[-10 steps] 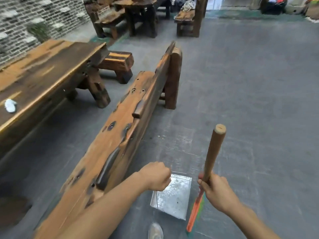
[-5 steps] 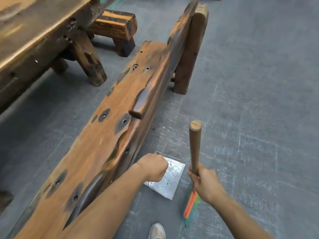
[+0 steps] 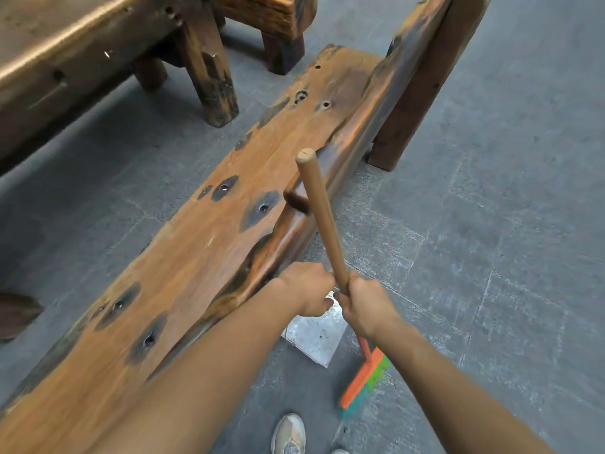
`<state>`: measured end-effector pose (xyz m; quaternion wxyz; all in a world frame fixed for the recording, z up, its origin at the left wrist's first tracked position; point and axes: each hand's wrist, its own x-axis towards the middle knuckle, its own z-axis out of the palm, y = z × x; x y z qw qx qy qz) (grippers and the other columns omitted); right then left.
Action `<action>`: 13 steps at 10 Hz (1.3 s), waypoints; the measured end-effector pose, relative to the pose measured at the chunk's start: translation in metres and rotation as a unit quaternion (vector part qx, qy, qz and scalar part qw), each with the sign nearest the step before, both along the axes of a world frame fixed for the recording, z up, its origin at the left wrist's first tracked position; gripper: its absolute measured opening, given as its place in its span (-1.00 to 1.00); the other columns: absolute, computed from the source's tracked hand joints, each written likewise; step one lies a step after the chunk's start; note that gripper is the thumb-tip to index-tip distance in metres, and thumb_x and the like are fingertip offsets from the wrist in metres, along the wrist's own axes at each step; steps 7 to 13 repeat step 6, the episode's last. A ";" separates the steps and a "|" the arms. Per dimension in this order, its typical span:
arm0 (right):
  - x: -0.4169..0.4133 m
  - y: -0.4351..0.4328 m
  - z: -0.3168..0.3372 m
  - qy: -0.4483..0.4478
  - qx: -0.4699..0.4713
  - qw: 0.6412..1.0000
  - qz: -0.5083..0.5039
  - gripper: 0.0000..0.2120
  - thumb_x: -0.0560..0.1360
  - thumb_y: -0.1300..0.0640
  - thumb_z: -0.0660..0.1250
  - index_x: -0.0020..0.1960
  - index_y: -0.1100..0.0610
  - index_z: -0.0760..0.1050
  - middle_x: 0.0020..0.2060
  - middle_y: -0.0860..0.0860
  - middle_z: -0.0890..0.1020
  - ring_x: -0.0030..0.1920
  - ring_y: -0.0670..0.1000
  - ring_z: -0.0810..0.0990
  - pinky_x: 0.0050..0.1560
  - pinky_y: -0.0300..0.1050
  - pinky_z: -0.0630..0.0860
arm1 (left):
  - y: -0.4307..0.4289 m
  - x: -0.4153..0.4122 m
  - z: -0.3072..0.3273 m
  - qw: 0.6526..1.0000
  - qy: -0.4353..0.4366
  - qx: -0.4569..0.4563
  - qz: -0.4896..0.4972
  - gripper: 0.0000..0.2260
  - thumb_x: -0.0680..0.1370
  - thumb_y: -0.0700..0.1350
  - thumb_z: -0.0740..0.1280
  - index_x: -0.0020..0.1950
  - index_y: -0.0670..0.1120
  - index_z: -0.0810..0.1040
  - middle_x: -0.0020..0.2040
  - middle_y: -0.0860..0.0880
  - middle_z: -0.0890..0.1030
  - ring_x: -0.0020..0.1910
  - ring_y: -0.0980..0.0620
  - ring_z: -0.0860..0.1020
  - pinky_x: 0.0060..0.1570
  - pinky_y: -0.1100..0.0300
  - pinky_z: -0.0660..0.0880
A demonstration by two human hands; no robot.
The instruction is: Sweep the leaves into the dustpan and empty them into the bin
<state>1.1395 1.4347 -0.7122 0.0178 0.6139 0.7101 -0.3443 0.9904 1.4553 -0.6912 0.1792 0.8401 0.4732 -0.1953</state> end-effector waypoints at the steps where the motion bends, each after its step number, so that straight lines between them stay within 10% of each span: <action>1: -0.009 0.006 -0.004 -0.023 -0.012 1.000 0.010 -0.84 0.54 0.08 0.27 0.06 0.14 0.39 -0.11 0.21 0.63 -0.05 0.29 0.60 -0.23 -0.07 0.36 | -0.014 -0.005 0.005 1.000 0.010 -0.017 0.003 -0.78 0.58 -0.04 0.24 0.12 -0.13 0.55 0.06 -0.16 0.60 0.02 -0.21 0.59 -0.23 0.06 0.35; 13: -0.046 0.038 0.024 -0.135 0.028 0.990 0.023 -0.71 0.57 -0.03 0.21 0.07 0.17 0.54 -0.01 0.18 0.63 0.04 0.25 0.61 -0.05 0.00 0.54 | -0.028 -0.026 0.039 0.997 -0.031 0.055 0.041 -0.81 0.62 -0.12 0.18 0.11 -0.14 0.54 0.01 -0.17 0.61 0.00 -0.24 0.60 -0.20 -0.04 0.47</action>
